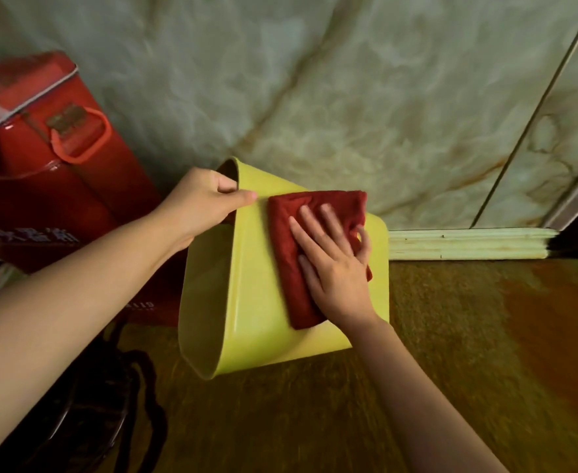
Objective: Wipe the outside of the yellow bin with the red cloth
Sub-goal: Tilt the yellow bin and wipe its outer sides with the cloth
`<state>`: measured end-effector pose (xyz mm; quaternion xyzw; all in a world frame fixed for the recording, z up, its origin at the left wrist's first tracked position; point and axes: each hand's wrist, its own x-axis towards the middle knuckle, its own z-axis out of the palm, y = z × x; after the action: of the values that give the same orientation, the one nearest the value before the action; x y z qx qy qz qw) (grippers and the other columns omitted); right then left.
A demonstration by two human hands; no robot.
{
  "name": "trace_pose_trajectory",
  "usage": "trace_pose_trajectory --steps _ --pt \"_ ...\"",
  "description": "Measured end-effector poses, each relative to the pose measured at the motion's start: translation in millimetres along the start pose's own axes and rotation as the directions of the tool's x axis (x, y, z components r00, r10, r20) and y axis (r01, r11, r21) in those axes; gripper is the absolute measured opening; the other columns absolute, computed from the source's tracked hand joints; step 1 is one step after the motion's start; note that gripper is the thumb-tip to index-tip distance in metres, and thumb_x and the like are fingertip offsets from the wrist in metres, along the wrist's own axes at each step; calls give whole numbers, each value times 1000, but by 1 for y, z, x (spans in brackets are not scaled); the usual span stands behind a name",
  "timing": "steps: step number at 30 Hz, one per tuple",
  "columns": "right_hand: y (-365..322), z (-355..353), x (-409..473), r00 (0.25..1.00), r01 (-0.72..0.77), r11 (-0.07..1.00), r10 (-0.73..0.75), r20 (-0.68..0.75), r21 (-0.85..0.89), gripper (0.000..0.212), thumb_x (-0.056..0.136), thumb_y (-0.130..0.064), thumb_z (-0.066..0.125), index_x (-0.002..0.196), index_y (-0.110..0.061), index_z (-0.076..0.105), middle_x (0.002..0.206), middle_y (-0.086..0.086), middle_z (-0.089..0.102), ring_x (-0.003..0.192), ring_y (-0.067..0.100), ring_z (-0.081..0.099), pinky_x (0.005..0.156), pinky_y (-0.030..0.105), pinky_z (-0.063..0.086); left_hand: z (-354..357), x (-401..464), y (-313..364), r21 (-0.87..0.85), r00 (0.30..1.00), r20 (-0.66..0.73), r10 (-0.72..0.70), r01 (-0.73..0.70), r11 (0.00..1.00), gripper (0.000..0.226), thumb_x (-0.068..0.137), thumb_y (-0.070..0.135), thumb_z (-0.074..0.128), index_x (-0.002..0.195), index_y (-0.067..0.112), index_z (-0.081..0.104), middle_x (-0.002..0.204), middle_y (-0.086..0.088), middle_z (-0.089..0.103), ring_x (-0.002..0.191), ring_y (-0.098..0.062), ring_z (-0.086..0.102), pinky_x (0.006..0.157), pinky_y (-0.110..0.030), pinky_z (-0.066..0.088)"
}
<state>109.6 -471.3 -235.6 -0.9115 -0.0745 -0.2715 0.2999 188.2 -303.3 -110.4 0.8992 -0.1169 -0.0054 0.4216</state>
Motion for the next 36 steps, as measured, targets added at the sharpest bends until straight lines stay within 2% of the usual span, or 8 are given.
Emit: trace_pose_trajectory --steps 4,7,10,16,20,28,31,36 --pt "-3 16 -6 975 -218 970 210 77 111 53 88 -60 20 137 -61 -3 156 -14 -14 145 16 -23 109 66 -6 0 -13 7 -170 996 88 -33 47 984 14 79 20 63 85 10 71 82 -6 74 73 -11 63 75 -28 46" --pt "-4 24 -4 968 -250 960 244 58 129 56 86 -64 19 136 -61 -6 156 -15 -13 145 14 -20 111 64 0 -10 -56 -18 -321 908 415 -57 205 925 77 67 15 69 135 31 36 127 9 59 114 -4 55 96 -24 43" --pt "-12 30 -1 970 -241 967 236 64 89 57 86 -63 19 139 -57 -2 156 -14 -11 146 15 -17 112 64 2 -13 -122 -46 -41 844 531 -80 120 992 107 65 26 72 123 70 -8 131 34 46 118 0 50 95 -18 41" --pt "-22 22 6 943 -333 927 323 82 173 59 82 -67 16 138 -55 5 160 -12 4 148 12 -5 114 56 7 -3 -136 -34 -24 928 372 -2 12 1000 98 81 10 59 128 64 -7 63 -9 65 55 -13 53 55 -26 42" --pt "-18 3 12 853 -522 708 444 276 475 61 80 -68 25 138 -51 27 158 -14 20 146 8 11 118 44 8 -8 -93 10 57 895 373 244 -285 957 72 78 16 49 134 49 19 40 10 42 37 -3 29 38 -14 24" --pt "30 -19 0 715 -631 257 557 421 732 63 83 -61 43 141 -38 34 151 1 39 138 21 36 116 48 25 10 -52 47 11 839 531 120 -149 989 96 68 43 68 142 32 7 78 23 65 75 12 60 65 -3 43" --pt "41 -18 -21 624 -680 130 619 477 722 86 67 -78 41 142 -38 34 151 3 39 137 24 37 116 49 25 -19 -77 17 408 818 560 133 -412 815 17 72 38 68 80 24 63 75 14 65 69 7 59 56 -3 35" --pt "42 -15 -38 599 -684 99 642 479 723 68 81 -68 37 140 -34 40 146 7 45 134 26 41 114 50 28 -7 -92 2 507 774 611 167 -545 668 49 78 36 62 44 19 30 39 7 32 43 2 42 44 -19 26"
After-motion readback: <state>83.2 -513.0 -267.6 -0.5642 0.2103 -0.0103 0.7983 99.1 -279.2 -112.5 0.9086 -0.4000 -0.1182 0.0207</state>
